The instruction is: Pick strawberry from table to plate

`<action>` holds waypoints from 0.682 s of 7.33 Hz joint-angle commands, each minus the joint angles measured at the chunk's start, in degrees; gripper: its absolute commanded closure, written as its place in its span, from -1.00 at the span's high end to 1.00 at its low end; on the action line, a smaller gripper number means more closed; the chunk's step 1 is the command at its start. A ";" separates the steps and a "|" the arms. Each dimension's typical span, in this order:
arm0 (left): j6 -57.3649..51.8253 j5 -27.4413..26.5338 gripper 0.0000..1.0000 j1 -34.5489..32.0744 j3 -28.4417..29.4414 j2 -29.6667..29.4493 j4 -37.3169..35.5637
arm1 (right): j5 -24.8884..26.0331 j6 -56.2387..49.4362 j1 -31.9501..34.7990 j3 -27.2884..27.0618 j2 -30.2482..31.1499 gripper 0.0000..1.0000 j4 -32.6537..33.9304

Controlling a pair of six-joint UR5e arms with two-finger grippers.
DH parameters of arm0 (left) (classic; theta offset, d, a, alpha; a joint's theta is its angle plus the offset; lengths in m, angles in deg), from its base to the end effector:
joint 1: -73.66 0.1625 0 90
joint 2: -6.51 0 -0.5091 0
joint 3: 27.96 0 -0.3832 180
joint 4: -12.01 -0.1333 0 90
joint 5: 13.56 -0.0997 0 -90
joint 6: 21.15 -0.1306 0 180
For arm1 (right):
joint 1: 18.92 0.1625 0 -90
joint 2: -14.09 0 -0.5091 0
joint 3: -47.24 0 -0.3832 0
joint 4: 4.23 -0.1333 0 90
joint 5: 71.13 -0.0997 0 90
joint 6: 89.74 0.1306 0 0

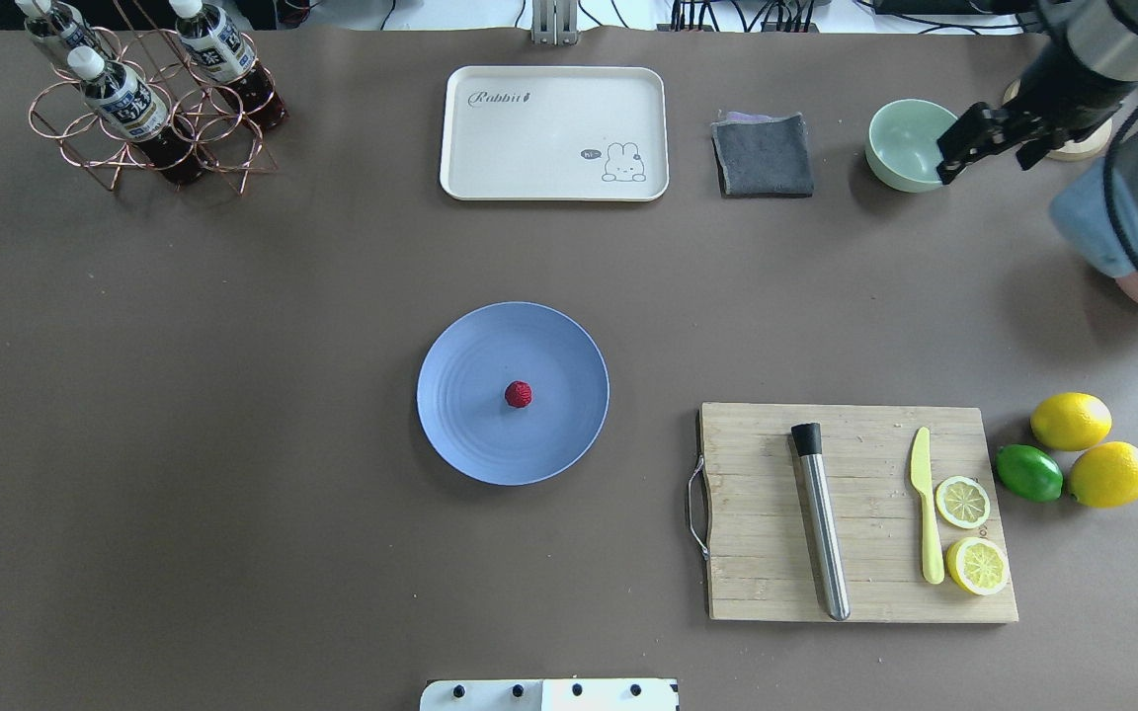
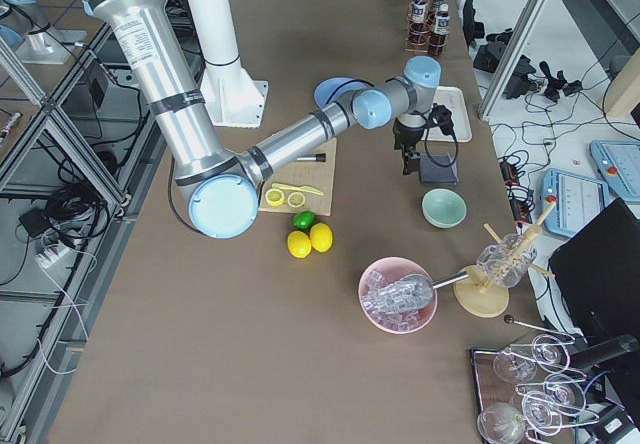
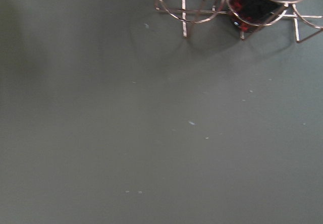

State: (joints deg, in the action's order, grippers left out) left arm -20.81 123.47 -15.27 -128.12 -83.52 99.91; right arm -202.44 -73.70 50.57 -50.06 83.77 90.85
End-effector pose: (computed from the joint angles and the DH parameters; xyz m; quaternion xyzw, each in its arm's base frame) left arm -0.0286 -0.4893 0.6779 0.0598 0.3988 0.0340 0.9145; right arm -0.1822 -0.6216 0.5147 0.0652 -0.3858 -0.1047 0.9143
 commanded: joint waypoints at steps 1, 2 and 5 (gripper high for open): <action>-6.93 0.52 0.93 -4.32 0.14 3.10 -2.46 | -2.46 -19.41 11.85 1.14 8.78 1.00 3.77; -5.80 0.43 0.94 -4.41 0.58 3.20 -2.46 | -1.76 -21.91 16.08 1.15 13.25 1.00 4.49; -5.00 0.08 0.94 -5.46 -0.82 4.34 -2.11 | -2.20 -27.56 20.78 1.23 18.21 1.00 4.76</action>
State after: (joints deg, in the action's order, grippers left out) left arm -25.81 123.73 -19.94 -128.28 -79.45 97.74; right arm -204.63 -100.02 70.24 -48.94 100.48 95.46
